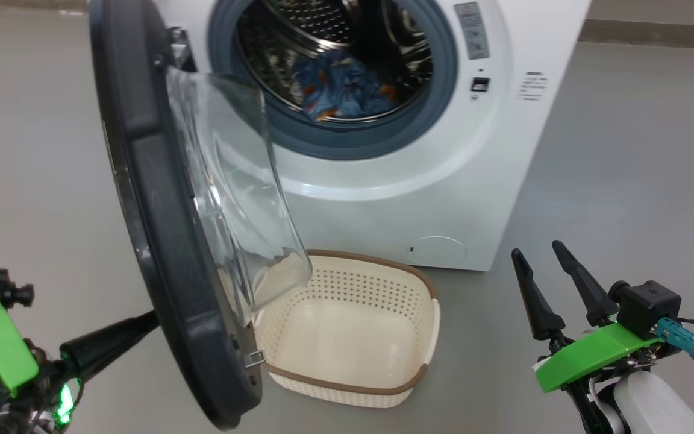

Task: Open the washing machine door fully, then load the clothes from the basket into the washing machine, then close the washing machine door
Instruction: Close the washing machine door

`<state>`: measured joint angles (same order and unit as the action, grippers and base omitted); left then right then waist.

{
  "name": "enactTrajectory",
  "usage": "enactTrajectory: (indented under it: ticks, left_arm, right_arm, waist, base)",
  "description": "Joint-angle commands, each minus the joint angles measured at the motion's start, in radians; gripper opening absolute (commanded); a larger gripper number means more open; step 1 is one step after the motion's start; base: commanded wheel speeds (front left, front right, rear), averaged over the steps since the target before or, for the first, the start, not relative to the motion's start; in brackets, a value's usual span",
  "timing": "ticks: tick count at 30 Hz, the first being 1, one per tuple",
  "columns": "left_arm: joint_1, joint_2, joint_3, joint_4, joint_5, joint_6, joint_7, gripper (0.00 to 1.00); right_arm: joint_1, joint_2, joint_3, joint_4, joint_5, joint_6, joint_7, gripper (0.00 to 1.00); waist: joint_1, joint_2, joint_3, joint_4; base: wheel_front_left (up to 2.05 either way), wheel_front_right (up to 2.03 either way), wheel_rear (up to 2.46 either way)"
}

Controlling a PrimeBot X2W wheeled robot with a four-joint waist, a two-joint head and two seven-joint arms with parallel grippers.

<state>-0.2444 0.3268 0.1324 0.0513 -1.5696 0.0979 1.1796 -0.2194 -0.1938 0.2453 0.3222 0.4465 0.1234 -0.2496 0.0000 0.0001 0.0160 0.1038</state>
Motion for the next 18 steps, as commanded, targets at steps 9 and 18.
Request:
enactTrajectory:
  ticks: [9,18]
  left_arm:
    - [-0.032,-0.030,0.030,-0.065,0.027,-0.019,-0.067,0.00]
    - [-0.070,-0.092,0.045,-0.031,0.058,-0.049,-0.174,0.00]
  right_arm:
    - [-0.003,0.000,0.010,-0.036,0.003,0.007,-0.012,1.00]
    - [-0.007,0.002,0.018,-0.040,0.009,0.007,-0.012,1.00]
  waist:
    - [0.0000,-0.0001,0.003,-0.166]
    - [0.0000,-0.0001,0.015,-0.270]
  base:
    - [0.00,0.00,0.00]
    - [0.00,0.00,0.00]
